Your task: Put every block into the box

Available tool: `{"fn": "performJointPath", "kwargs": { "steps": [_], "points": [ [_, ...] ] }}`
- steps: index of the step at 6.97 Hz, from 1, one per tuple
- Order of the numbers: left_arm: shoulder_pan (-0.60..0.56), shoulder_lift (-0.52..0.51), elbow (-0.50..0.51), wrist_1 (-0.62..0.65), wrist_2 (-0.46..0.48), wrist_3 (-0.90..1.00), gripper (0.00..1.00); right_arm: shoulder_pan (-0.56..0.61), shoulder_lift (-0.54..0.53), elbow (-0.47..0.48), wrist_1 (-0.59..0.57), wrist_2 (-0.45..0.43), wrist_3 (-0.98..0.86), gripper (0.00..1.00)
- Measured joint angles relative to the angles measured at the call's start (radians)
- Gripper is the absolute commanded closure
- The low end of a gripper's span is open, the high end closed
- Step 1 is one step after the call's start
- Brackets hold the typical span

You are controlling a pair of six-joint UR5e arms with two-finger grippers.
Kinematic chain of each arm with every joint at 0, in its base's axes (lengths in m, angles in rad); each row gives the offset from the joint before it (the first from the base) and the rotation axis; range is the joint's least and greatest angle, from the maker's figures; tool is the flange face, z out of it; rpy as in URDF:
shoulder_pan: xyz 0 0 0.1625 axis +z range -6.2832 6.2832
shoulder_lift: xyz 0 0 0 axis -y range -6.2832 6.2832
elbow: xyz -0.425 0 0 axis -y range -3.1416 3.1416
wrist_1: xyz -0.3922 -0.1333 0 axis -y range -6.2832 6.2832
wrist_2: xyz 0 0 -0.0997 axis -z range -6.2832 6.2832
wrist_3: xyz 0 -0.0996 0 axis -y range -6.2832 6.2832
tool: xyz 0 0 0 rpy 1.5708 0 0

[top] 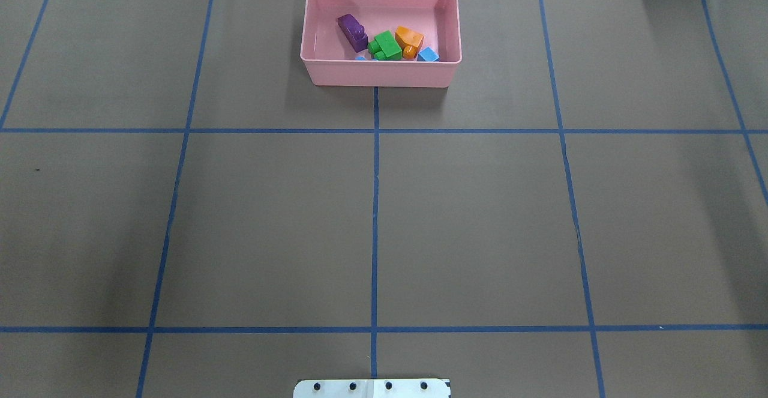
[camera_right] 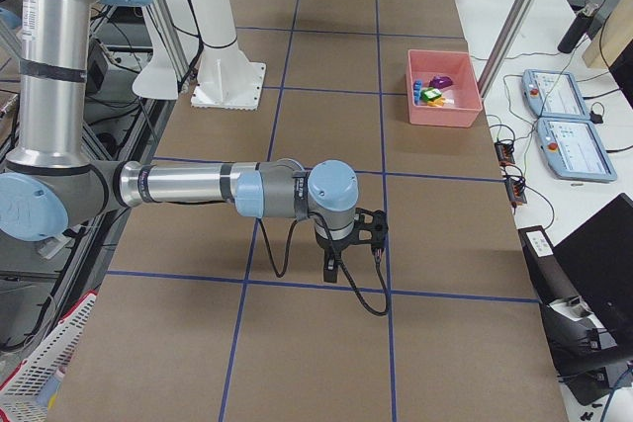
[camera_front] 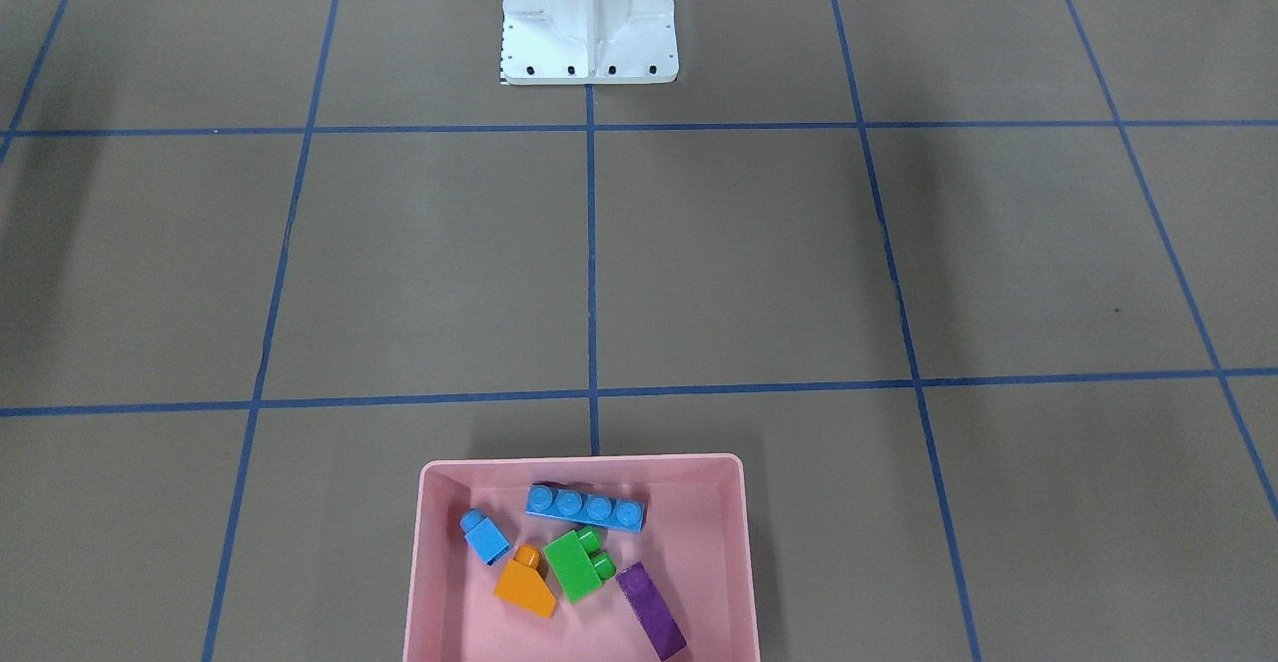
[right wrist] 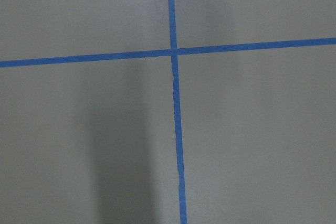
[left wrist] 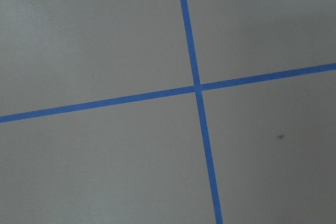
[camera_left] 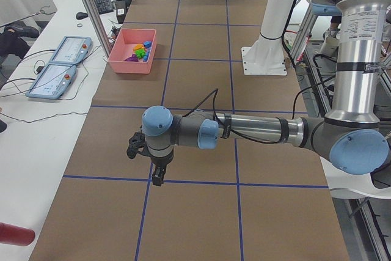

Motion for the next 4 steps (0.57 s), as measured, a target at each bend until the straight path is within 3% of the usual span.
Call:
{"fn": "performJointPath", "kwargs": {
  "steps": [4],
  "points": [
    [0.000,-0.013,0.001,0.000,0.000,-0.002,0.00,0.000,0.000,0.003,0.000,0.001,0.000,0.00]
  ]
}}
